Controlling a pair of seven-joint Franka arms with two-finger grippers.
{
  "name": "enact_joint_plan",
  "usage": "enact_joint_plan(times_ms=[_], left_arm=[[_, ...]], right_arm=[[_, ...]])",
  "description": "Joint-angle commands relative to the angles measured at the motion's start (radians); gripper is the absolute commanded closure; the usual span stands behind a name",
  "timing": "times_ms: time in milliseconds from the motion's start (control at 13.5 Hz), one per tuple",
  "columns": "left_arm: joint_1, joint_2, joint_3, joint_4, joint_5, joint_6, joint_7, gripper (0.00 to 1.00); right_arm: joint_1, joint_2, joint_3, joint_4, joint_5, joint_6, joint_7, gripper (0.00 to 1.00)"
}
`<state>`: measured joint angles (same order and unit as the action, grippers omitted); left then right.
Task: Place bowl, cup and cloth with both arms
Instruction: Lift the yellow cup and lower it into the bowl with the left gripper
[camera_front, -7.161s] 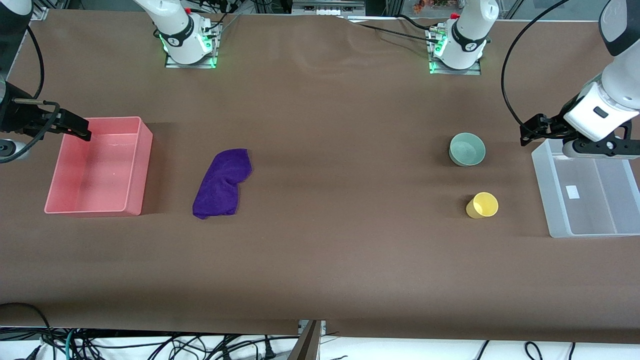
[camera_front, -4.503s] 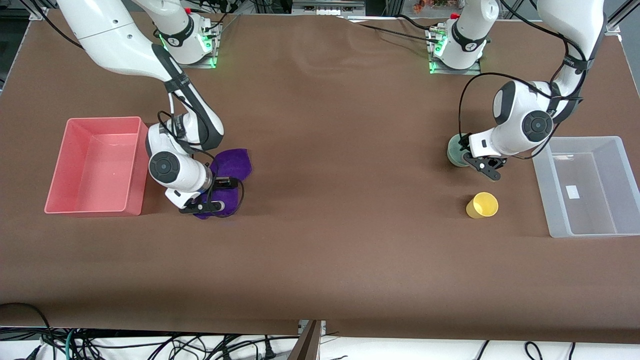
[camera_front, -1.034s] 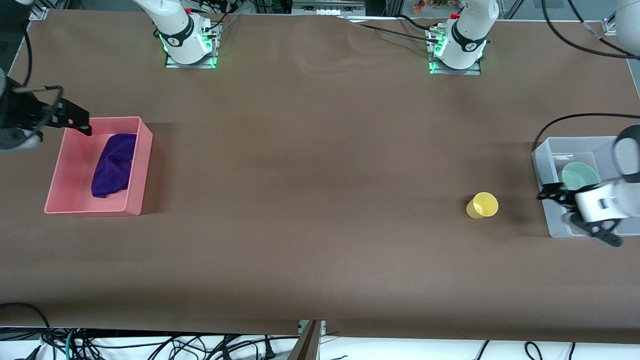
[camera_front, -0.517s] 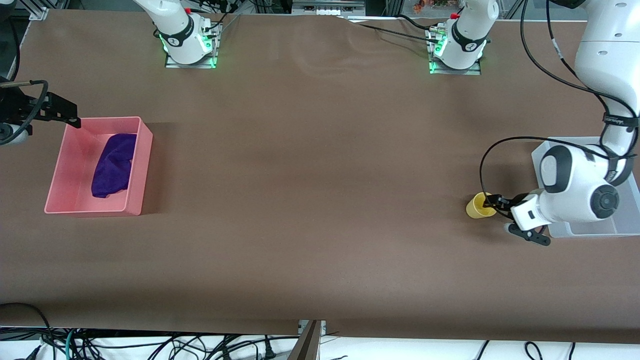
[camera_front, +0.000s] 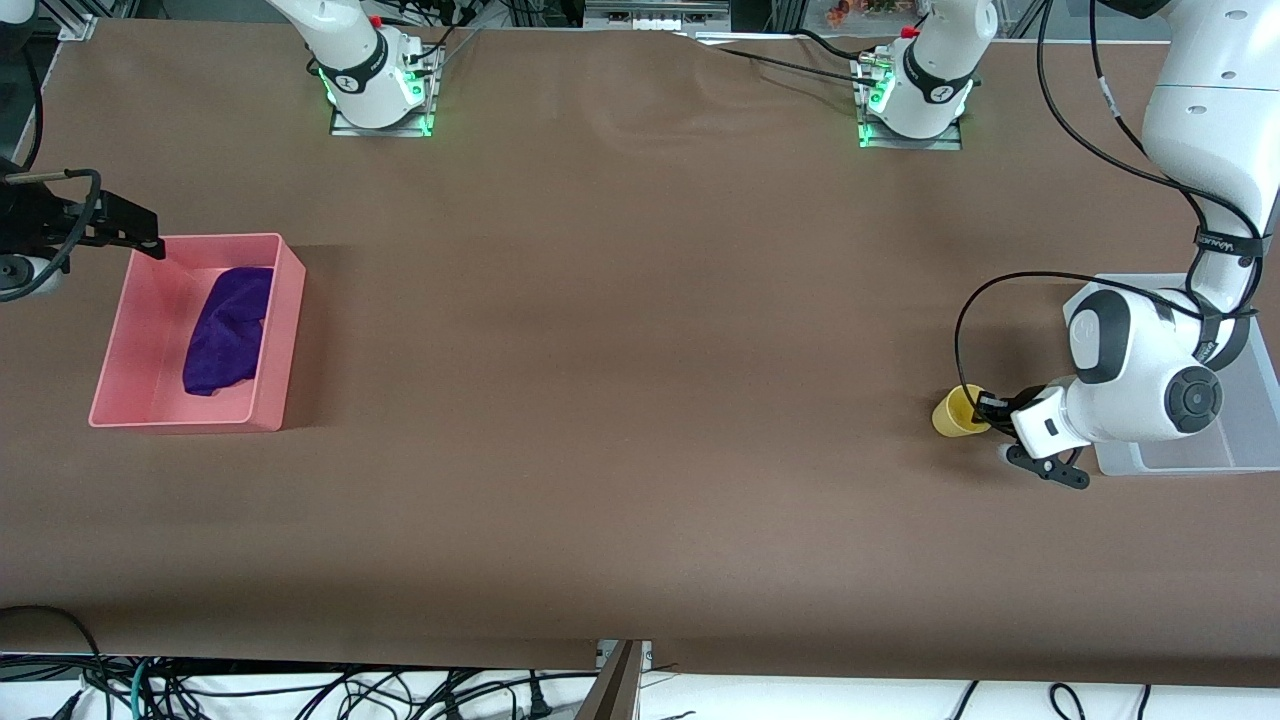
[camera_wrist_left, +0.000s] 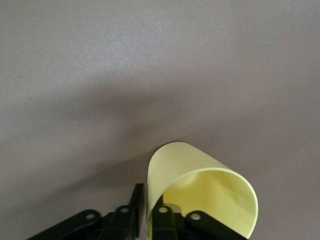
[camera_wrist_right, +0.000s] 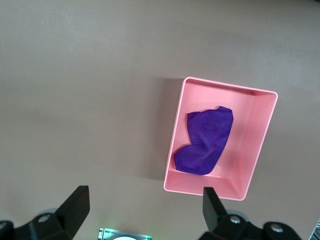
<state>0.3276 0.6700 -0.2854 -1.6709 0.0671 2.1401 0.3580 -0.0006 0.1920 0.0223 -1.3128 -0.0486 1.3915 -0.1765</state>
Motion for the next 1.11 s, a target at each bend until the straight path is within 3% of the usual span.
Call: enact_joint_plan(times_ms=[0, 148, 295, 443, 738, 1034], left_arm=[[0.001, -0.064, 0.005, -0.006, -0.004, -0.043, -0.001, 1.0], [0.011, -0.134, 0.012, 0.026, 0.003, -0.174, 0.01, 1.0], [0.03, -0.18, 0.025, 0.104, 0.097, -0.366, 0.056, 1.0], [0.073, -0.216, 0.028, 0.141, 0.202, -0.477, 0.149, 1.0], [0.24, -0.211, 0.025, 0.116, 0.31, -0.453, 0.361, 1.0], [0.341, -0.205, 0.025, -0.039, 0.31, -0.206, 0.432, 1.0]], right_arm=[[-0.007, -0.002, 0.005, 0.006, 0.0, 0.0, -0.014, 0.0], [-0.009, 0.006, 0.004, 0.02, 0.001, 0.001, -0.014, 0.0], [-0.009, 0.009, 0.004, 0.027, 0.0, -0.002, -0.014, 0.0], [-0.009, 0.011, 0.004, 0.029, 0.0, -0.002, -0.012, 0.0], [-0.006, 0.011, 0.005, 0.03, -0.002, -0.002, -0.014, 0.0], [-0.006, 0.011, 0.005, 0.03, -0.002, 0.0, -0.015, 0.0]])
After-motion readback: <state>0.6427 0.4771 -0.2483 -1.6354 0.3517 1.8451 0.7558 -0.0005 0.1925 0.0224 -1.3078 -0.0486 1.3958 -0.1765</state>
